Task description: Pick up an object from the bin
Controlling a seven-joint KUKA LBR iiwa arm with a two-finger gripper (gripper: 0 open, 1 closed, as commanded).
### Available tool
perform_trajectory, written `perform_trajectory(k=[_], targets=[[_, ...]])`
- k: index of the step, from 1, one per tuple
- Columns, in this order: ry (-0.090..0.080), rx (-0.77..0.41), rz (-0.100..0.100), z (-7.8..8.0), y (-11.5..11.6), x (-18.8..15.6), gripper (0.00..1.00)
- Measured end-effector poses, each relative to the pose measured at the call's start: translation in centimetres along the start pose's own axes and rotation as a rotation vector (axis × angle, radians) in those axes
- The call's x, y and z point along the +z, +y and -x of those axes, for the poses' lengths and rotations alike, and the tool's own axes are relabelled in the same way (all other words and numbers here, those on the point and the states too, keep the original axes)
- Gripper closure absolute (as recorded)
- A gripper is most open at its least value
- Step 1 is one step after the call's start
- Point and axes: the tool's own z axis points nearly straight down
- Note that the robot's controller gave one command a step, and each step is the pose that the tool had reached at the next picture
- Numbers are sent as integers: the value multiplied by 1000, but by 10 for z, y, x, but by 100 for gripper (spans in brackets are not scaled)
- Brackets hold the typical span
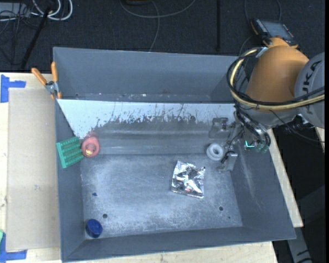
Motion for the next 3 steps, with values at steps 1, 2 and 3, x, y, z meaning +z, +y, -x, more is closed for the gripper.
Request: perform_trajectory(k=[1,2,3], targets=[[-3,-875,0,-8,28,101,0],[-8,-871,-1,-7,27,99,100],[-14,-879,-7,-13,33,-20,100]])
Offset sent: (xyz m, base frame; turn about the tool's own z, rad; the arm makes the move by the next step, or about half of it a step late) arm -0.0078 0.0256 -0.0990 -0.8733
